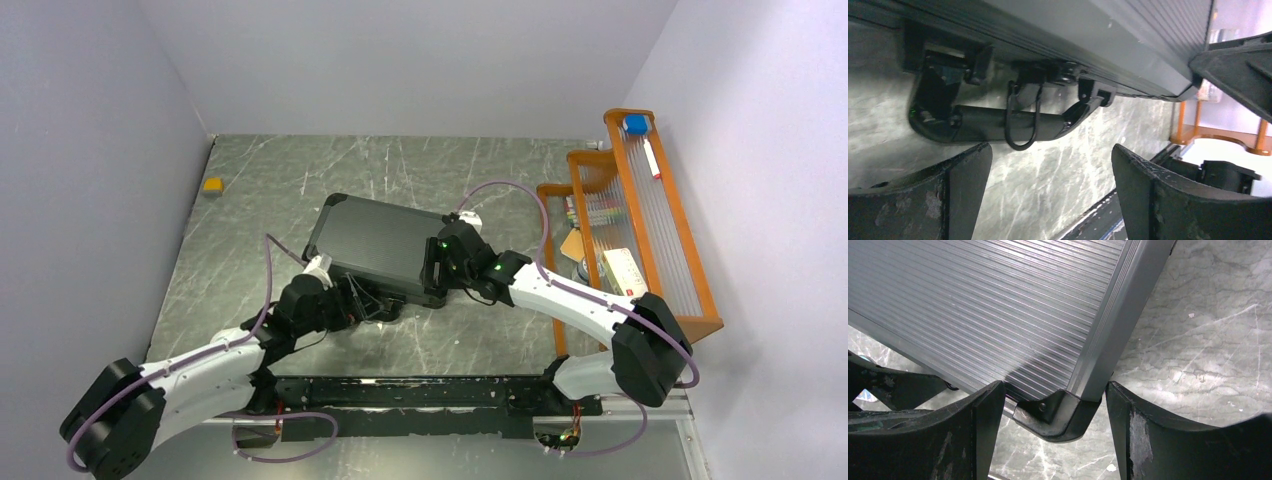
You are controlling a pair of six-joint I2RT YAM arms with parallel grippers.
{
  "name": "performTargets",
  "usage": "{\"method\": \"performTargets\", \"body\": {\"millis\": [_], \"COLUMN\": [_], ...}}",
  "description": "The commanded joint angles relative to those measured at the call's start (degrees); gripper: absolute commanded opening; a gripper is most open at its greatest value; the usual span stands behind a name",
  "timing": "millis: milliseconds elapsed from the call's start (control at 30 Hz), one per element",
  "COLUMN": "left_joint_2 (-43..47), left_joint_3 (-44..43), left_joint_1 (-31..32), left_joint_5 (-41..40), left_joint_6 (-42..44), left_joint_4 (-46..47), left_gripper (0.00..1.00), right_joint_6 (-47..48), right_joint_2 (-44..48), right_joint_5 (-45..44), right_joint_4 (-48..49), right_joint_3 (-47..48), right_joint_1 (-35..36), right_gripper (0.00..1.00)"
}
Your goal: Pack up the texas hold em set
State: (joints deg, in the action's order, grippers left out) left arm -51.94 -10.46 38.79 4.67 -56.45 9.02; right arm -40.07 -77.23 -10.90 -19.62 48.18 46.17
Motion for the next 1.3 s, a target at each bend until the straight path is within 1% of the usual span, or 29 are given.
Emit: {"method": "performTargets", "body": {"millis": [0,133,233,400,500,633,833,1067,1267], "left_joint_2": [-2.24,-3.49,-3.72,-1.58,-0.65,-1.71,-5.60,-5.18,-5.54], "left_joint_3": [1.67,3.05,3.15,3.57,4.31,4.48,2.06,1.69,1.93], "left_joint_1": [-0.01,0.04,0.03,0.02,0.01,-0.28,-0.76,-0.99,-2.57], "left_joint_5": [3.67,5.33,5.78,4.67,2.41,-0.25,0.20,-0.22,0.87], "left_joint_6": [-3.60,-4.73,-3.66,-2.20,-1.46,1.66,3.86,3.74,3.50], "left_joint_4": [10.82,17.24,19.42,21.74,22.87,25.97,28.88,30.94,32.60], "left_gripper": [0.91,0.87,0.83,0.79,0.81,0.82,0.81,0.80,0.80], "right_joint_6": [1.23,1.70,1.96,2.00,2.02,2.24,2.67,2.46,2.54], "right_joint_2": [-3.33,-3.42,-3.23,-3.36,-3.36,-3.41,-2.32,-2.11,-1.83], "right_joint_5": [-1.74,-1.73,-1.76,-1.46,-1.22,-1.62,-1.98,-1.86,-1.80], "right_joint_4": [-6.66,-6.26,-5.49,-4.94,-4.21,-4.26,-3.80,-3.32,-3.09], "right_joint_3": [-3.54,-3.60,-3.80,-4.09,-4.58,-4.52,-4.66,-5.03,-5.29], "right_joint_1": [-0.51,-0.61,-0.61,-0.66,-0.65,-0.65,-0.68,-0.68,-0.65], "right_gripper": [0.76,0.76,0.75,0.75,0.75,0.75,0.74,0.74,0.74]}}
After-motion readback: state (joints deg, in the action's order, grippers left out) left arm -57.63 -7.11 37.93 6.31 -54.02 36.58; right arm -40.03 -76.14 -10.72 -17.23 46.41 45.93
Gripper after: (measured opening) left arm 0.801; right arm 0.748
